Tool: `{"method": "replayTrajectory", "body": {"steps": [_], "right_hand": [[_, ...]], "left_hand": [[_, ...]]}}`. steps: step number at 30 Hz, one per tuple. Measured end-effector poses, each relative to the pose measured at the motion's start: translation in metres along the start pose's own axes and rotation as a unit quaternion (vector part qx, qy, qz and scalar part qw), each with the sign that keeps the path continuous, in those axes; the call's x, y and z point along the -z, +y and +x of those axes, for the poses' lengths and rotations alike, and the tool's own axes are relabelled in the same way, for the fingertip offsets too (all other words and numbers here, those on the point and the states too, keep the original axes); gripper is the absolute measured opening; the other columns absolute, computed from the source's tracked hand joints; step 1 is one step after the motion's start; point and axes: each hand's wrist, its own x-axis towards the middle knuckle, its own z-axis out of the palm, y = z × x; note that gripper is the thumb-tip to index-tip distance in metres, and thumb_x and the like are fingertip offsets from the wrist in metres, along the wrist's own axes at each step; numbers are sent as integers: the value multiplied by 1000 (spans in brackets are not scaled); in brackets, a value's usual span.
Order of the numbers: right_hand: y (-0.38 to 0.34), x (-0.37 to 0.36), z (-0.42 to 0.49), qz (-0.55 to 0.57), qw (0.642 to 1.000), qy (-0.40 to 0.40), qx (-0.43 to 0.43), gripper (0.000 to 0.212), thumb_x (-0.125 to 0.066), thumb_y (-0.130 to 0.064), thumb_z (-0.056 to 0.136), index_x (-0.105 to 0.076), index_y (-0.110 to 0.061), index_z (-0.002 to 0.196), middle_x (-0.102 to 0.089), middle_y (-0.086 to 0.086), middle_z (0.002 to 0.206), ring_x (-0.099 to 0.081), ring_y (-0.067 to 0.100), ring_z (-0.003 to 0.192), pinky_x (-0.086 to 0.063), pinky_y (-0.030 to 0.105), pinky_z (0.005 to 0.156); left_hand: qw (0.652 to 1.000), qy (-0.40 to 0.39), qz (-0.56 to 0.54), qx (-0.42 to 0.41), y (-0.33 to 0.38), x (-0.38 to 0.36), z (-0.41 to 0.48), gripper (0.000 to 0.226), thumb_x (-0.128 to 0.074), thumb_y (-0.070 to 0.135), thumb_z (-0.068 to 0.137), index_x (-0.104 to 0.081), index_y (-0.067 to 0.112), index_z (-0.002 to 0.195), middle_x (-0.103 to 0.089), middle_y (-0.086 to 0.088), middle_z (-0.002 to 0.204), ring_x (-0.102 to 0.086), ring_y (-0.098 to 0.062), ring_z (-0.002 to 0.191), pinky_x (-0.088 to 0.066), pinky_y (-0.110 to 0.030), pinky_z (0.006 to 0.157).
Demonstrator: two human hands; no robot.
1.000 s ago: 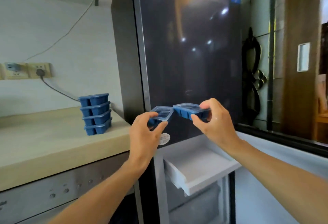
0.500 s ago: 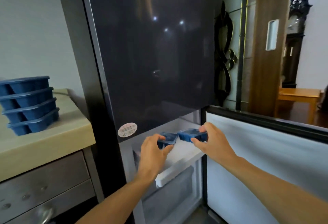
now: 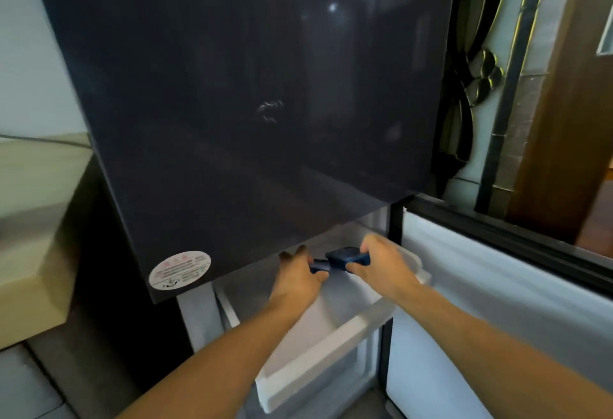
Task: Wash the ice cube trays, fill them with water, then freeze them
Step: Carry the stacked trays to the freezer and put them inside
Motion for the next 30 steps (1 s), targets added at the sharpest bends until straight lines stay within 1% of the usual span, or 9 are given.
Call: {"method": "replayTrajectory", "body": {"steps": [2, 4, 8, 10, 15, 18, 23, 27, 30], "right_hand": [[8, -7, 16, -16, 1000, -13, 7, 36, -77, -36, 88, -43, -23, 84, -49, -6, 83, -44, 7, 69, -28, 26, 54], [15, -12, 28, -20, 1000, -16, 9, 35, -77, -34, 88, -44, -22, 86, -48, -6, 86, -44, 9, 71, -28, 25, 55], [24, -21, 46, -49, 997, -52, 36, 23, -74, -25, 91, -54, -14, 92, -55, 4, 98, -55, 27, 97, -42, 35, 73], [24, -22, 51, -69, 994, -79, 40, 17, -71, -24, 92, -60, -11, 94, -62, 10, 101, -57, 31, 104, -44, 34, 77], [21, -22, 50, -155, 983, -59, 75, 29, -65, -30, 95, -68, -8, 113, -60, 14, 122, -48, 34, 124, -47, 40, 98], [21, -23, 44, -164, 979, -91, 79, 22, -59, -26, 97, -66, -10, 111, -57, 15, 121, -49, 37, 120, -47, 44, 95], [22, -22, 47, -89, 982, -151, 64, 26, -56, -20, 98, -60, -12, 122, -61, 14, 126, -57, 35, 115, -48, 40, 96], [20, -24, 54, -64, 980, -182, 57, 30, -57, -16, 97, -59, -15, 127, -63, 12, 129, -59, 33, 115, -50, 38, 95], [18, -24, 56, -60, 979, -186, 58, 39, -56, -11, 95, -58, -16, 134, -62, 10, 134, -57, 32, 119, -49, 36, 98]], "left_hand": [[1000, -4, 21, 13, 3, -11, 14, 42, -72, 33, 91, -53, 10, 121, -47, -15, 125, -60, -32, 102, -48, -34, 85], [999, 5, 41, 17, 5, -19, 23, 49, -70, 34, 93, -50, 8, 129, -48, -16, 129, -58, -31, 111, -46, -32, 91], [998, -19, 59, 28, 2, -32, 31, 50, -69, 31, 95, -48, 8, 134, -47, -16, 133, -57, -31, 114, -45, -32, 96], [996, -43, 63, 40, -1, -37, 33, 45, -70, 29, 94, -51, 9, 129, -46, -15, 131, -59, -31, 110, -48, -34, 96], [994, -63, 74, 41, -6, -45, 42, 38, -63, 23, 98, -54, 12, 133, -41, -14, 137, -58, -31, 113, -45, -32, 99], [996, -65, 62, 27, -4, -52, 49, 36, -57, 16, 100, -56, 9, 135, -43, -16, 141, -56, -31, 120, -41, -26, 95], [992, -97, 82, 4, -5, -61, 55, 46, -53, 14, 100, -47, 15, 146, -35, -16, 154, -46, -32, 134, -40, -34, 109], [980, -111, 162, 8, -10, -57, 64, 50, -48, 24, 102, -37, 24, 151, -30, -16, 157, -38, -36, 136, -38, -39, 111], [970, -140, 197, 23, -6, -52, 66, 54, -45, 33, 104, -29, 27, 155, -20, -14, 162, -26, -35, 146, -31, -46, 117]]}}
